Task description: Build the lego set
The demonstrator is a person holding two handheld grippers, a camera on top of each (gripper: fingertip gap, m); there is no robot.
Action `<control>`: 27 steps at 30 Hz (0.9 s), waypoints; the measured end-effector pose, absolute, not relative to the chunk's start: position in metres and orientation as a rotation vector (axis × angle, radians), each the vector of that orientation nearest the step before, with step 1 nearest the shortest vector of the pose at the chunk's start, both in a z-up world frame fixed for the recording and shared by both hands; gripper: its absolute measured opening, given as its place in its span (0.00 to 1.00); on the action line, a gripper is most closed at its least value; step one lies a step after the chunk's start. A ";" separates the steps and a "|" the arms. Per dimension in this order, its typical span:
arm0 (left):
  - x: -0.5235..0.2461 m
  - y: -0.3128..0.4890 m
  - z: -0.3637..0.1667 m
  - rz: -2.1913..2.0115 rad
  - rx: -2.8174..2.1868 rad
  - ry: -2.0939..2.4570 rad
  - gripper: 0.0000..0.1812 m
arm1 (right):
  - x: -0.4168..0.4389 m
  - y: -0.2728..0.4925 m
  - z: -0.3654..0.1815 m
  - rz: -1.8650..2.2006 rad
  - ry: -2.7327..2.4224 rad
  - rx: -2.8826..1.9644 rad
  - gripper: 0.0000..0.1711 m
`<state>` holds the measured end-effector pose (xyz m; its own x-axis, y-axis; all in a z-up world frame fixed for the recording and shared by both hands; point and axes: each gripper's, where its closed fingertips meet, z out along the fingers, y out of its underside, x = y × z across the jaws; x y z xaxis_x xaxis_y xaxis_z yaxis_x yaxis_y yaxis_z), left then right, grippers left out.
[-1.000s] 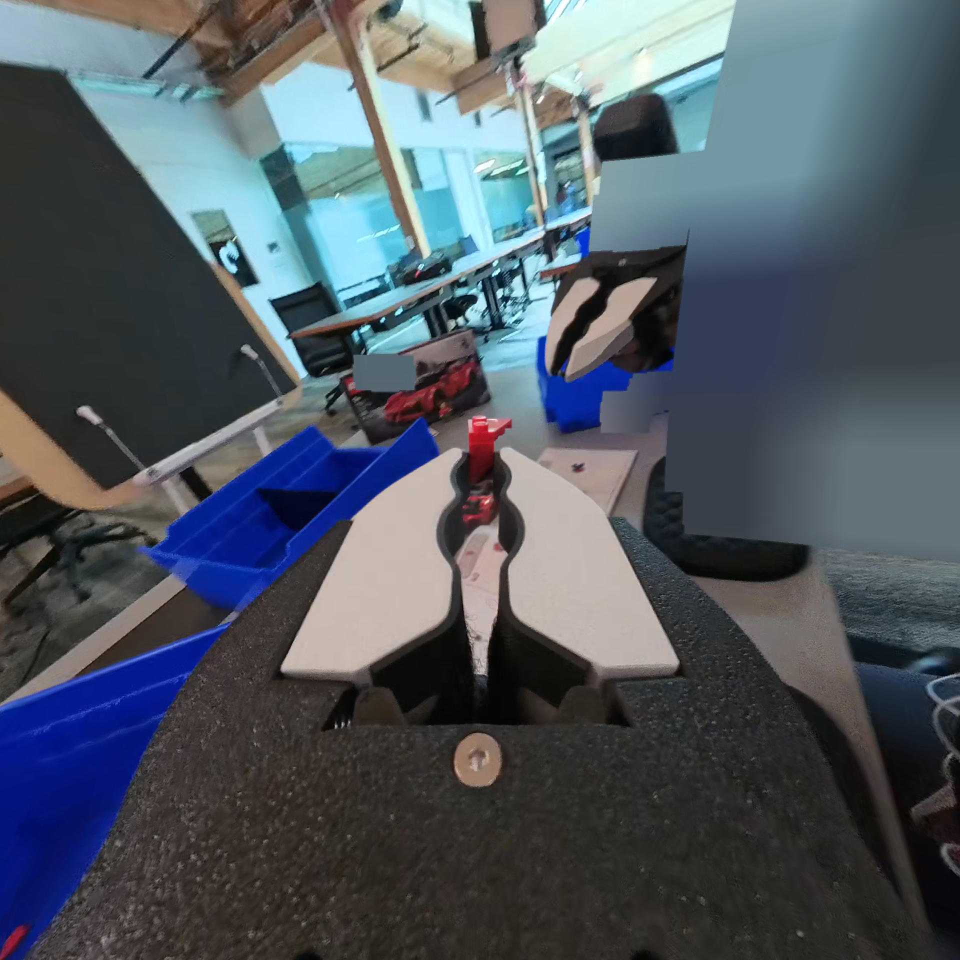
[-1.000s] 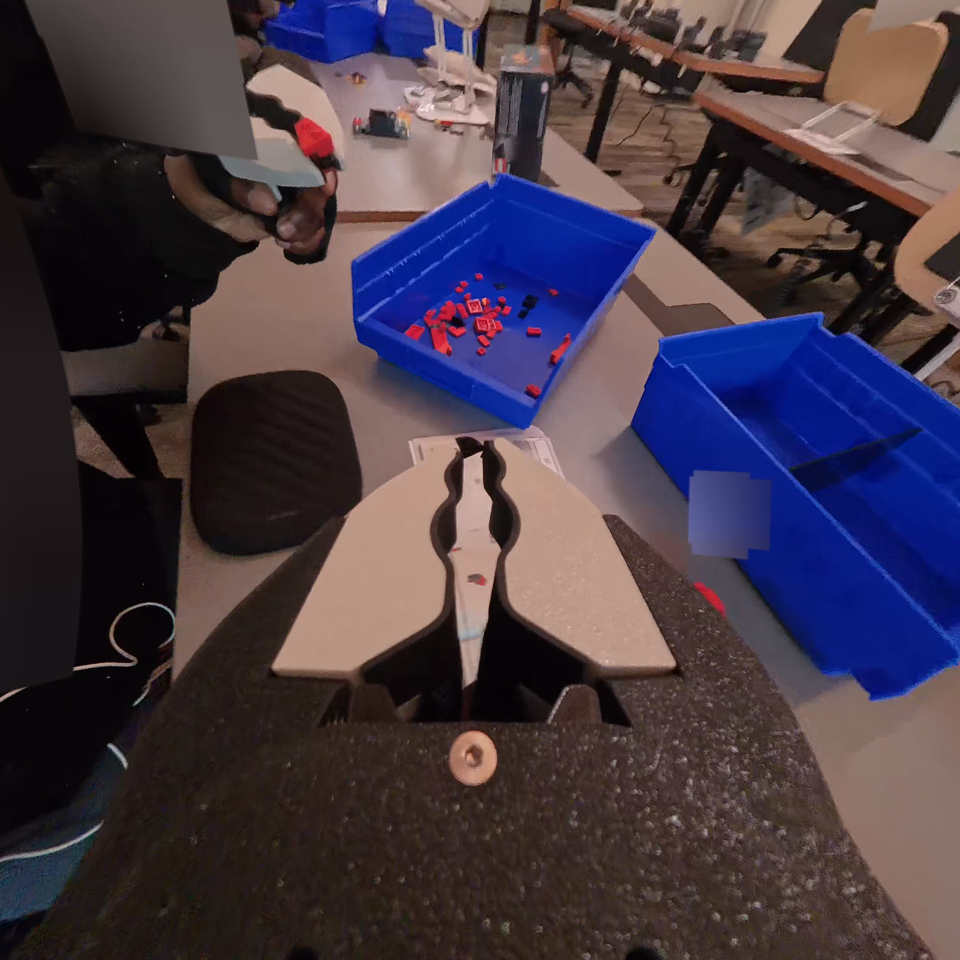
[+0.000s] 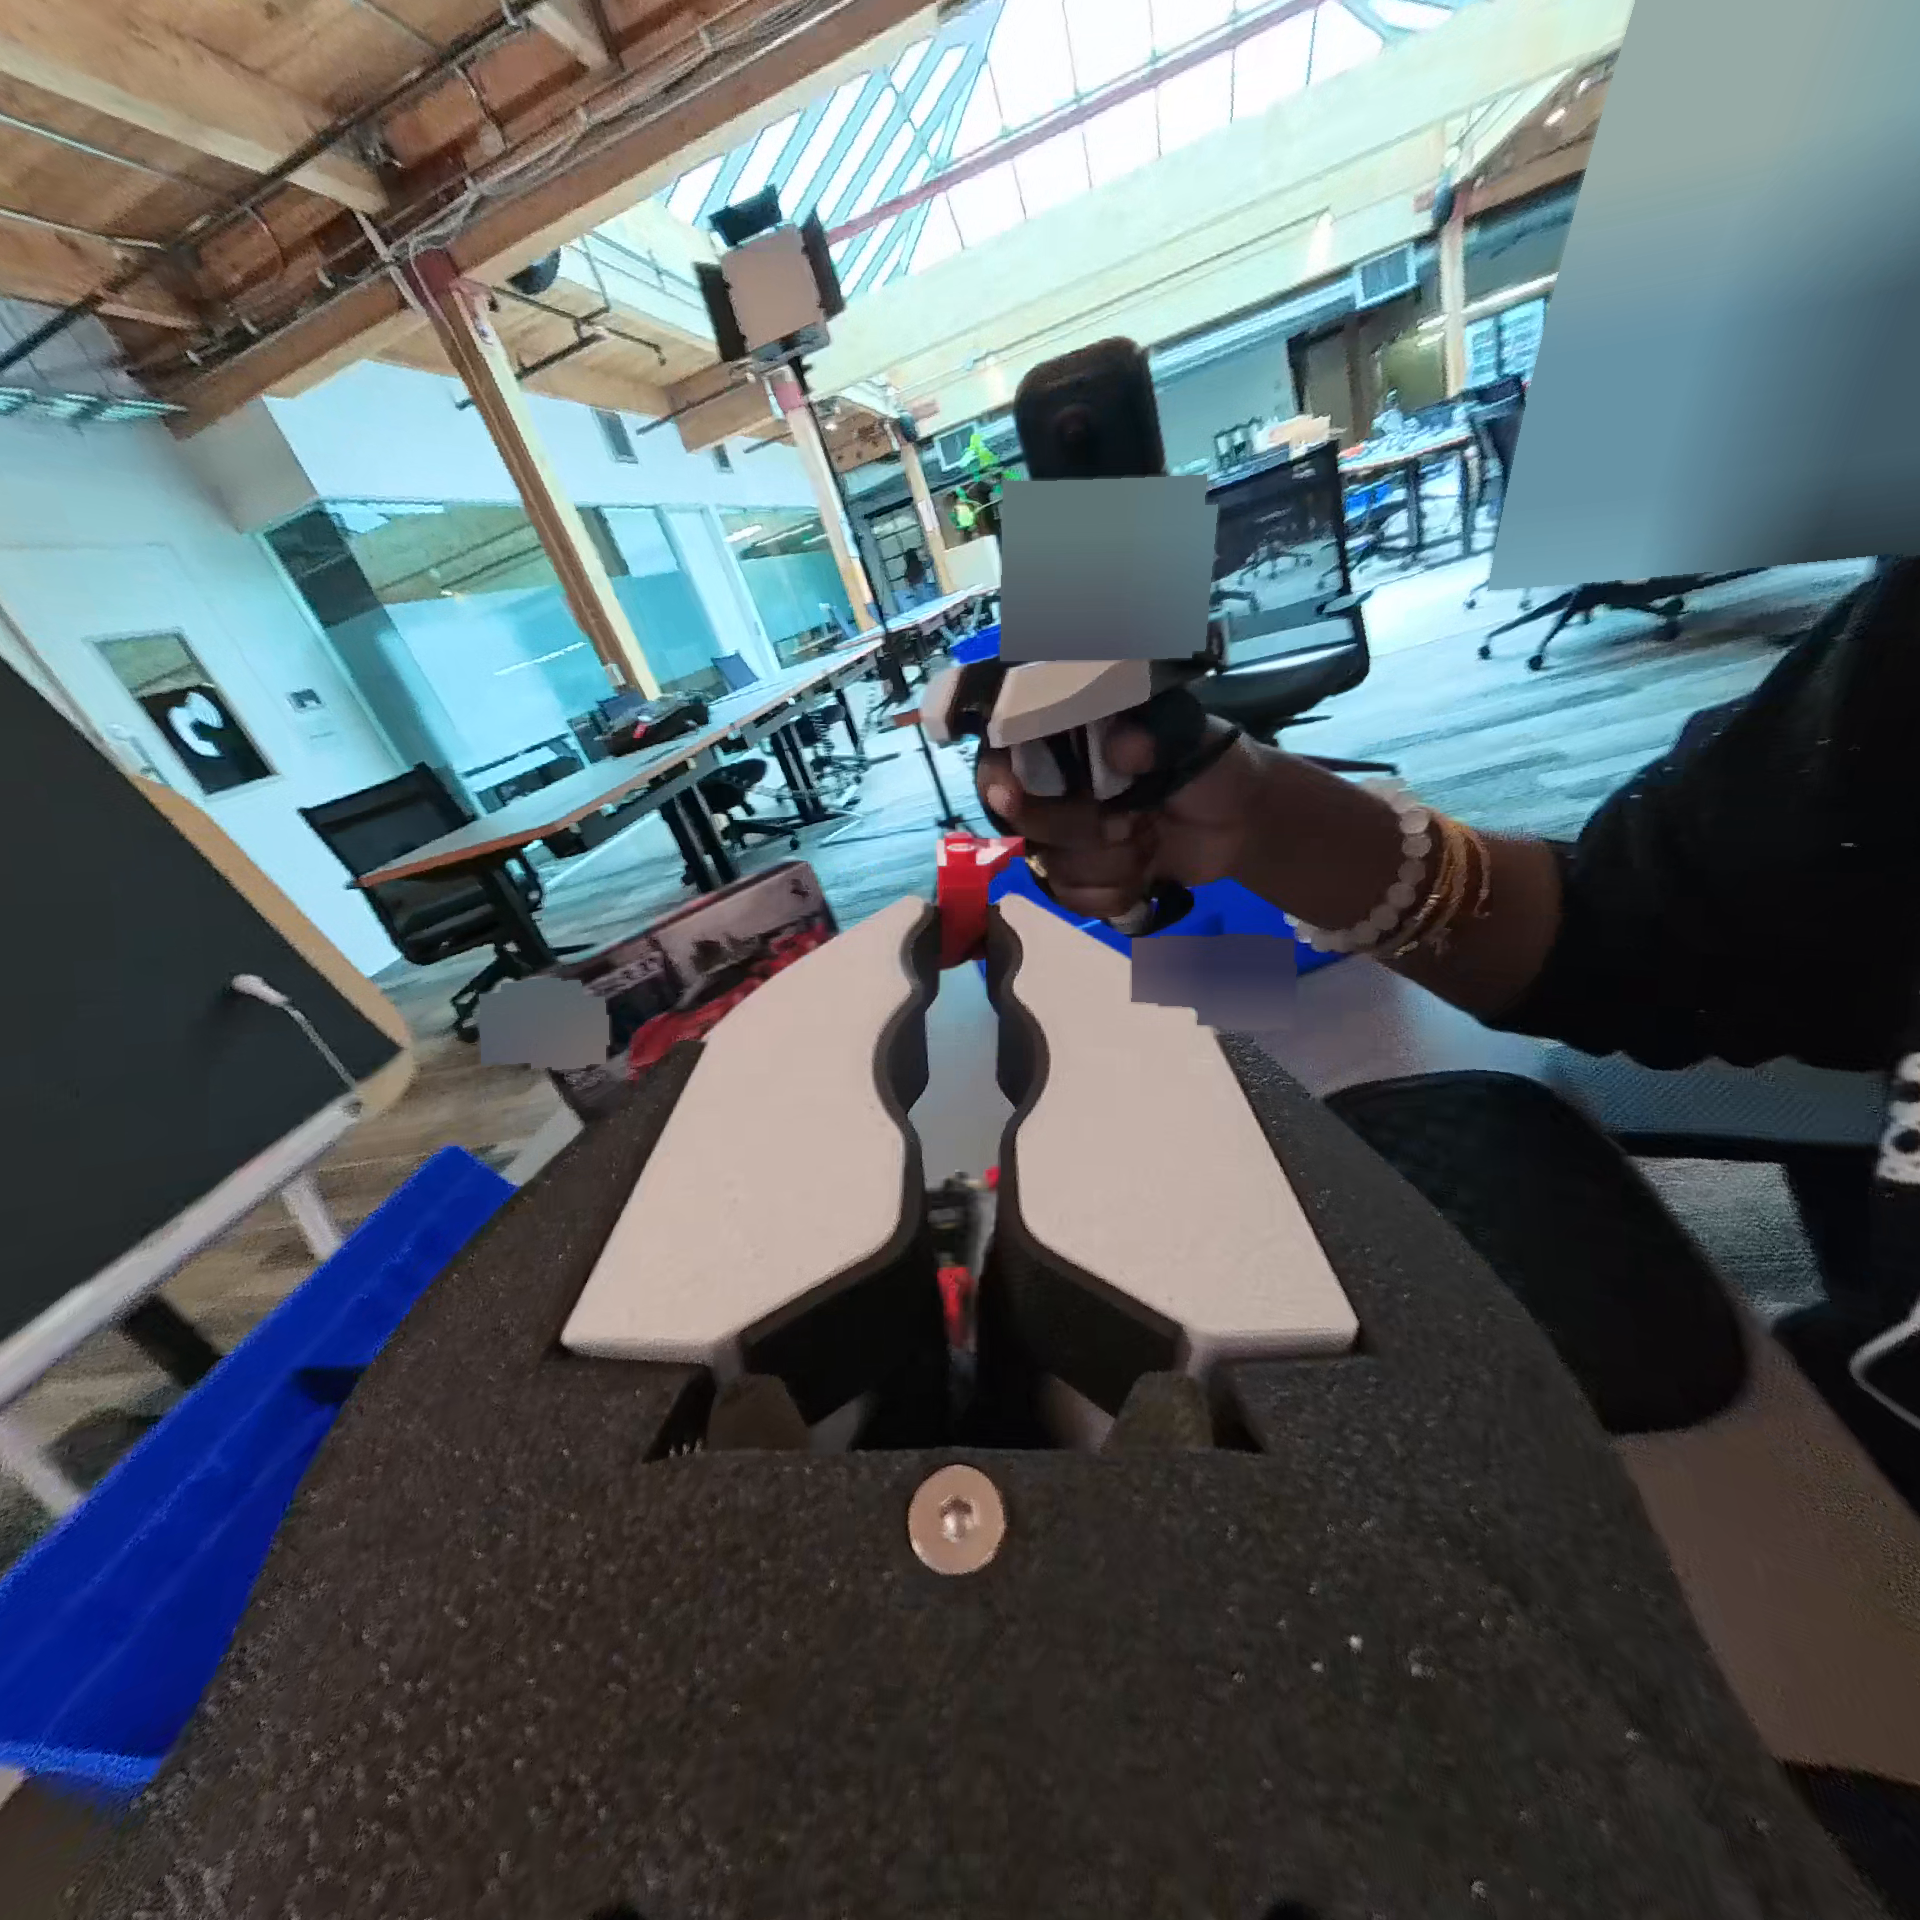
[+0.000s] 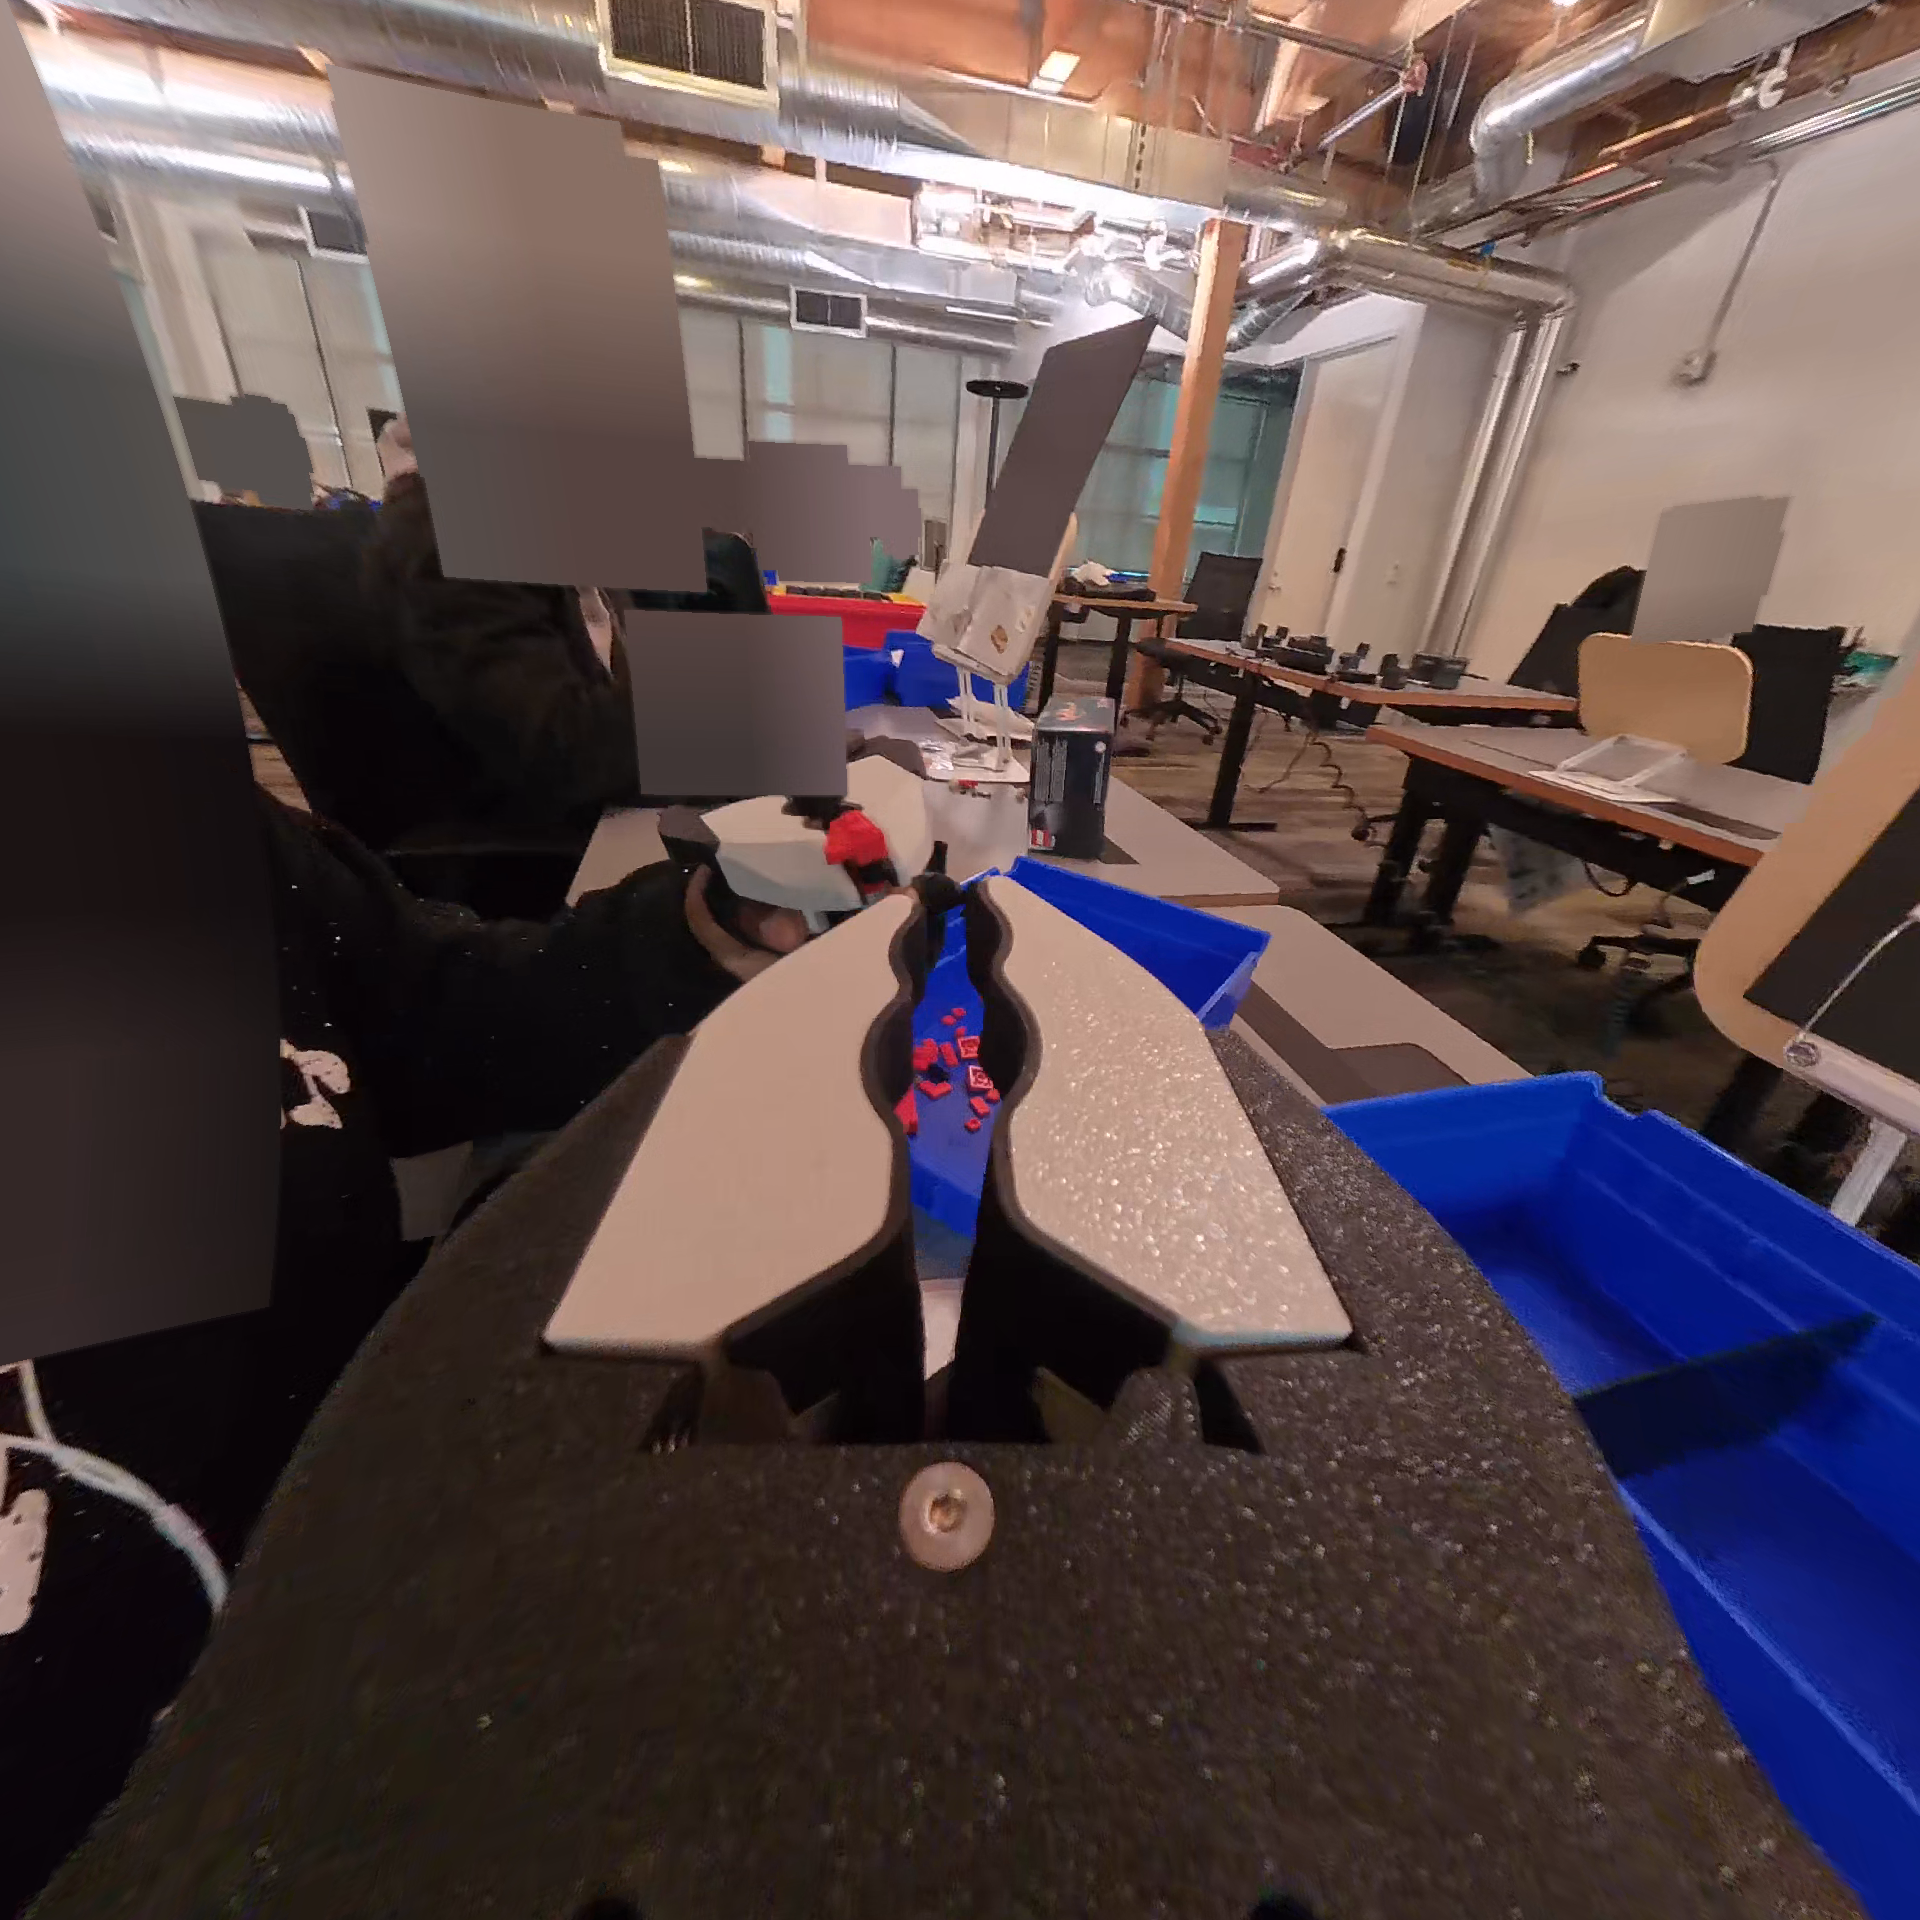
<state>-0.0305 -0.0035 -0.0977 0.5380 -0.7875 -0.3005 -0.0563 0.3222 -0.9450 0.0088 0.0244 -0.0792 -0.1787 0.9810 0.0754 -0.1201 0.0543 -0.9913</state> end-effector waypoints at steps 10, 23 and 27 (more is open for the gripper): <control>-0.017 -0.003 -0.052 -0.809 -1.038 0.917 0.04 | 0.005 0.015 -0.049 1.248 -1.431 -0.908 0.04; -0.015 0.025 -0.090 -0.607 -1.285 1.055 0.04 | -0.005 0.015 -0.073 1.120 -1.533 -0.909 0.04; -0.025 0.031 -0.100 -0.293 -1.332 1.154 0.04 | -0.006 0.023 -0.081 1.082 -1.558 -0.934 0.04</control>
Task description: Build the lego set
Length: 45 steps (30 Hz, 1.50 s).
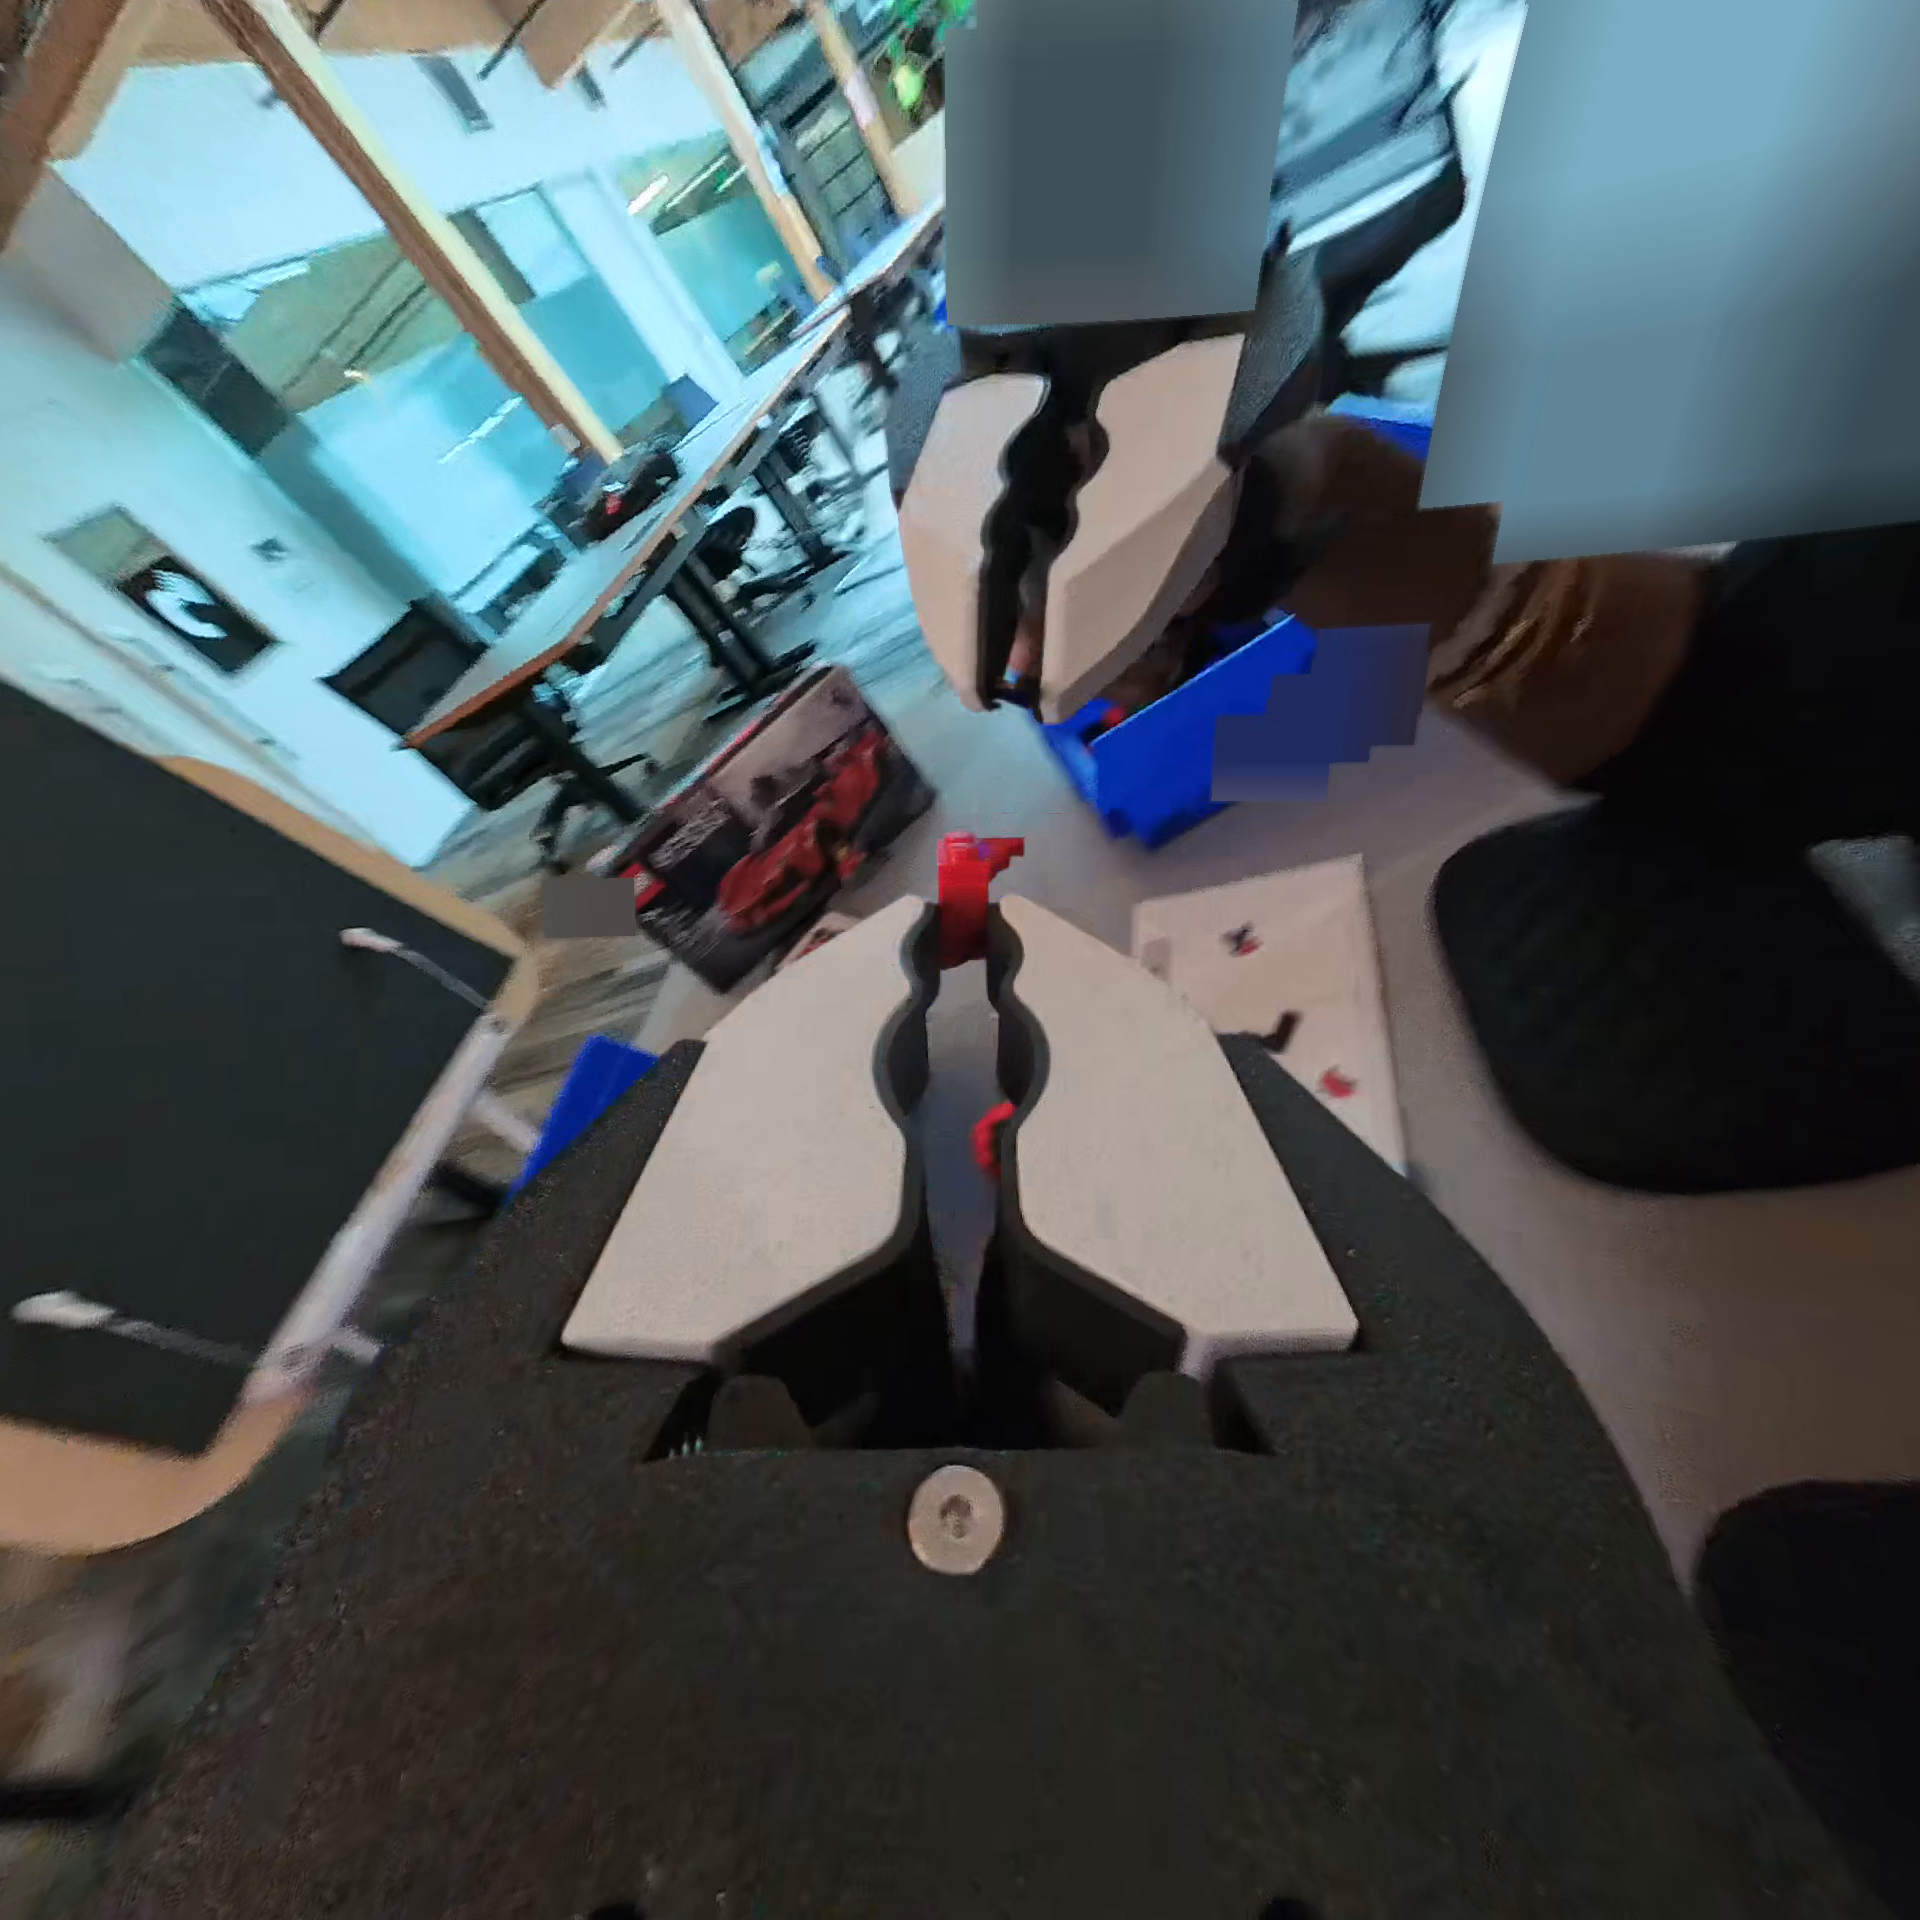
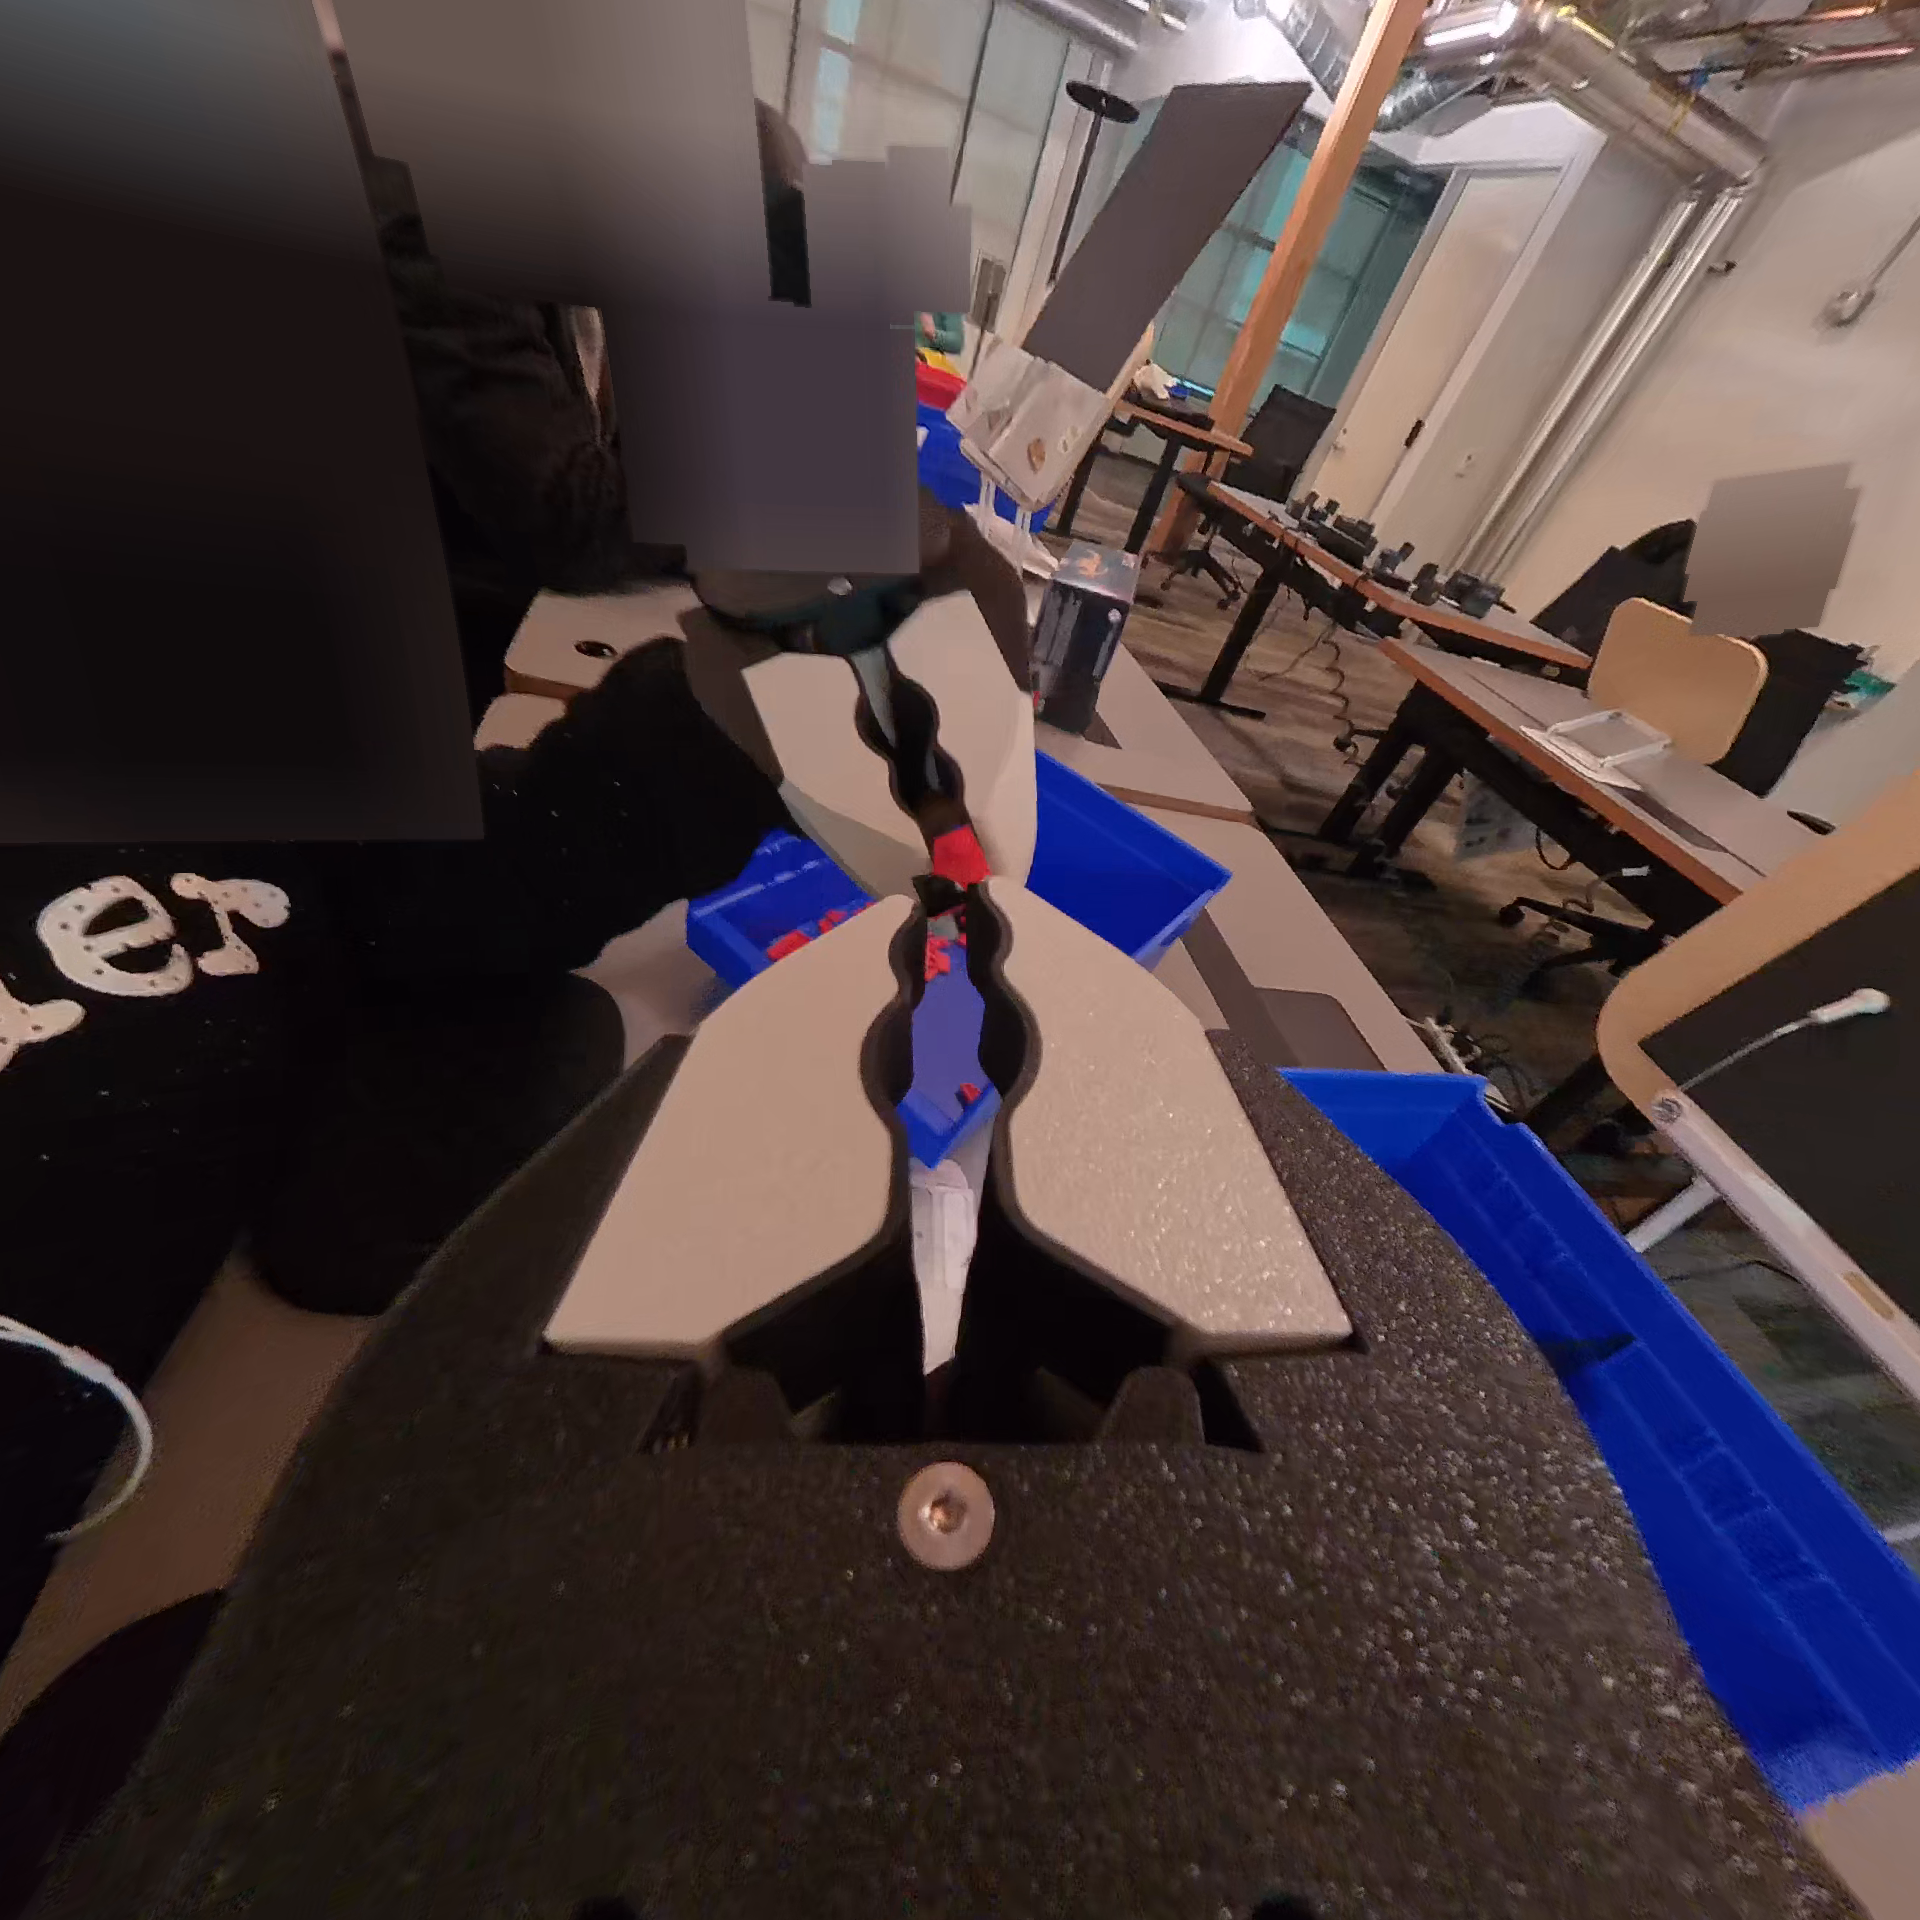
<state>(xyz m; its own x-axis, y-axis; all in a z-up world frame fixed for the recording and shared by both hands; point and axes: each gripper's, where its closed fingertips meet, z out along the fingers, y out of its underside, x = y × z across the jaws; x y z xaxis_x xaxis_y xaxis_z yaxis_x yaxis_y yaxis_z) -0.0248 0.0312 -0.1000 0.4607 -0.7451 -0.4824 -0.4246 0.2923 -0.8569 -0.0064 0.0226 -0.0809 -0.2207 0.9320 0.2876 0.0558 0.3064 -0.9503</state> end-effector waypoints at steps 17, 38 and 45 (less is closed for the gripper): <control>-0.055 0.028 -0.130 -0.566 -1.418 0.873 0.04 | 0.031 0.046 -0.204 0.519 -2.037 -1.279 0.05; -0.009 -0.001 -0.220 -0.699 -1.374 0.810 0.04 | 0.133 0.093 -0.341 0.229 -2.314 -2.005 0.15; -0.013 0.002 -0.222 -0.701 -1.387 0.791 0.04 | 0.126 0.083 -0.335 0.340 -2.115 -1.900 0.40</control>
<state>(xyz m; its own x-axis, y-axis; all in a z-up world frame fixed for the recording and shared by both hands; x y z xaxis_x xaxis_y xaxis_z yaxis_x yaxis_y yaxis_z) -0.0130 0.0016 -0.2219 0.5693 -0.8189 -0.0725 -0.0274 0.0692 -0.9972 0.1263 0.0826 -0.3354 -0.0977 0.9941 0.0481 0.9288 0.1085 -0.3544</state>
